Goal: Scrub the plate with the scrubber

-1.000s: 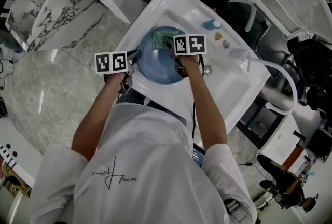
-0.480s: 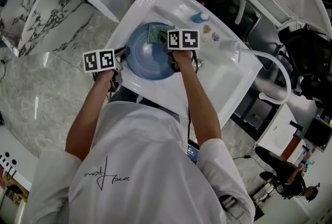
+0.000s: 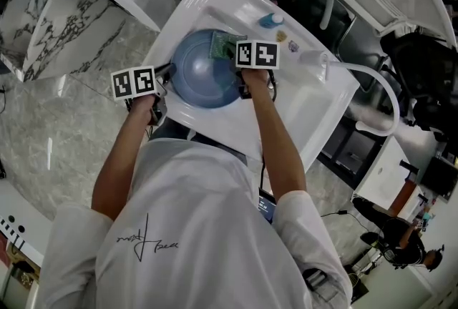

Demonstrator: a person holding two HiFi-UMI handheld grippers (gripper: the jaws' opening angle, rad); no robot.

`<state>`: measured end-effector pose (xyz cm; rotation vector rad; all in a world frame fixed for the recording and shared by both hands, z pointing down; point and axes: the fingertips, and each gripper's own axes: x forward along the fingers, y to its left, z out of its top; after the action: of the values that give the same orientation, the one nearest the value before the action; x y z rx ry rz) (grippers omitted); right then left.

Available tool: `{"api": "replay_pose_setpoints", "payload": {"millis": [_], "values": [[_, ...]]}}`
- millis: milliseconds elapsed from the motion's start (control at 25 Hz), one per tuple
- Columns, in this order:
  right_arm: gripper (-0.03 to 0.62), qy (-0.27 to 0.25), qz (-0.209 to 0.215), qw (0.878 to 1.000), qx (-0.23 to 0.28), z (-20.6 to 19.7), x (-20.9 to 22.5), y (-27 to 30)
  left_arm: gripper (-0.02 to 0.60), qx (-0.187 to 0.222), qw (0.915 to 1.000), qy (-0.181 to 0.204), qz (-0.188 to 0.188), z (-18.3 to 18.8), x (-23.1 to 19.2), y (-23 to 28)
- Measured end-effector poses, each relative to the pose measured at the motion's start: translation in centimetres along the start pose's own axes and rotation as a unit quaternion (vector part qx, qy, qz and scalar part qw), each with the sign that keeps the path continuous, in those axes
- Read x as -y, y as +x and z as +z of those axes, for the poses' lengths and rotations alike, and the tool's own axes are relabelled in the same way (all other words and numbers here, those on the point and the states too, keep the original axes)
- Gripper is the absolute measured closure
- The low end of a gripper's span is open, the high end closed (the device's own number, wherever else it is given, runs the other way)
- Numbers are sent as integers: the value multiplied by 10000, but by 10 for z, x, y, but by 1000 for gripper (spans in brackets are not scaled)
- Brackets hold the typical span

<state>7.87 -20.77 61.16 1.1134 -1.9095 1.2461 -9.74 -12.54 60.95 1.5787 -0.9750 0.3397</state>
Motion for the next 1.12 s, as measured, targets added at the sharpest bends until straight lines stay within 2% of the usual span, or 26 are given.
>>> {"api": "replay_pose_setpoints", "payload": {"millis": [160,320,400,680,1120], "values": [[534,58,-124,9999,42,-3,10,-6,483,11,10000,-69,-64,0,0,0],[534,86,-214,9997,47,-7,17,-11,483,89,9982,-503,-310,1,0,-1],[533,121,-247,9996,61,-8,20,-13,483,124,9976,-583,-346,1,0,-1],[534,-43,-491,9988,44,-12,28,-24,485,129,9983,-526,-190,1,-2,-1],[533,-335,-842,9959,-40,-23,43,-41,485,180,9984,-499,-197,2,-2,-1]]}}
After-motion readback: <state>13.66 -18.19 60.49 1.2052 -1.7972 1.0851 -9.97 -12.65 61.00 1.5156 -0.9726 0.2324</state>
